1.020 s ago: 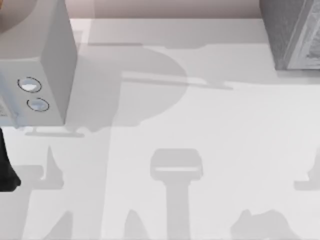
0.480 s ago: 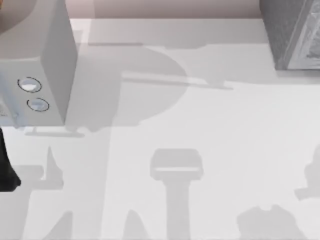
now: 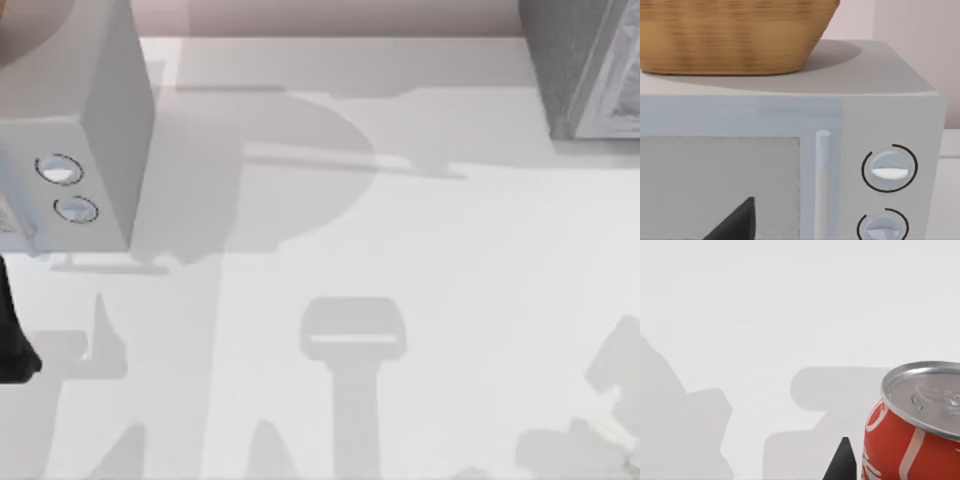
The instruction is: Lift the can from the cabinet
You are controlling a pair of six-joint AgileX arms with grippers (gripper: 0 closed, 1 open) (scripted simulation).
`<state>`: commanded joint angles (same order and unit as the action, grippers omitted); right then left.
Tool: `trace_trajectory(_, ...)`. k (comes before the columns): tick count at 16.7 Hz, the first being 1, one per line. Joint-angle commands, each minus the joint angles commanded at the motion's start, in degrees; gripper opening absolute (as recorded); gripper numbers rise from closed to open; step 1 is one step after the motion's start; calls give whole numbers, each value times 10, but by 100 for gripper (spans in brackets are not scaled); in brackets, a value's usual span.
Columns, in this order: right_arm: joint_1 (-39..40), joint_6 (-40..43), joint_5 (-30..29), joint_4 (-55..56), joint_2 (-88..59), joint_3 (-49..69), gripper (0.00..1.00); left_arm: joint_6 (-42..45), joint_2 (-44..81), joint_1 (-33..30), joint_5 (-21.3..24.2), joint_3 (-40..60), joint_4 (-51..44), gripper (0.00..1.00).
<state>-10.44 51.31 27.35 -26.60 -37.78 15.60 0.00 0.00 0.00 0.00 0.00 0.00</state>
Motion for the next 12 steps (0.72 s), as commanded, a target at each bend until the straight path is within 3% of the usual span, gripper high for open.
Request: trace_trajectory(12, -158, 774, 438, -418, -586, 228, 0, 0, 0, 0, 0, 0, 0, 100)
